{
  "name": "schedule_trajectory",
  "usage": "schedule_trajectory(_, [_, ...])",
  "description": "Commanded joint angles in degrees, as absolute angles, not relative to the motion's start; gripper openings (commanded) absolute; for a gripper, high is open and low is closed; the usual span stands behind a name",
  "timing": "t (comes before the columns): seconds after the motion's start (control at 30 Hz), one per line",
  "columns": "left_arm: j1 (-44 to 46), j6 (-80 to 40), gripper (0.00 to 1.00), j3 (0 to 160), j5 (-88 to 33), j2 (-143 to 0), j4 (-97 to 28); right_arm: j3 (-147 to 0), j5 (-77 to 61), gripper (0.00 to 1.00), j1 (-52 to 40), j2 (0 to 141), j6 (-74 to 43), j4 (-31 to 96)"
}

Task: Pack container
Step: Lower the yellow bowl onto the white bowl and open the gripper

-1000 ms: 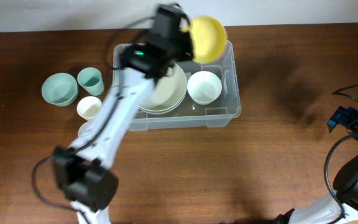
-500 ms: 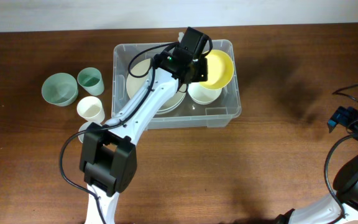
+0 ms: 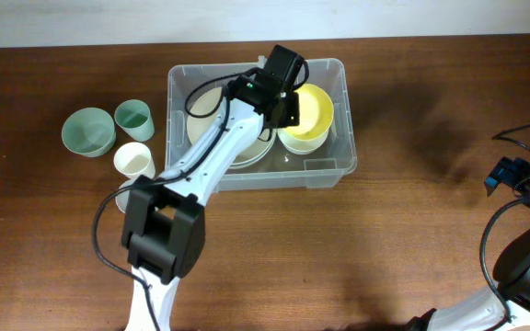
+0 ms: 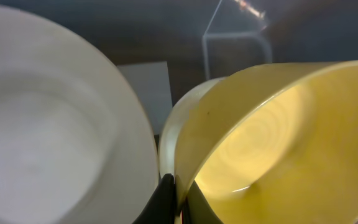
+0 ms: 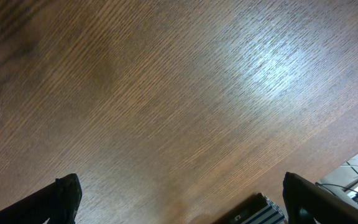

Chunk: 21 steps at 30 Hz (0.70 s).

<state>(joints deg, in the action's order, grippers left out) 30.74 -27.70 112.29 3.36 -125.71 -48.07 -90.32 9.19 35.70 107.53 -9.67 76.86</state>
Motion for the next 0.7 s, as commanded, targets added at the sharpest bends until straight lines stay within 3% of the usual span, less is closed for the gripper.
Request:
schedule_trajectory(0.0, [30.59, -27.40, 0.07, 112.55, 1.65, -127.39, -48.03, -91.07, 9.69, 0.99, 35.97, 106.48, -9.85, 76.88])
schedule_trajectory(0.67, [30.59, -27.40, 0.09, 112.55, -0.30, -127.50, -48.88, -91.07, 9.69, 0.99, 35.97, 106.48, -9.87, 76.88])
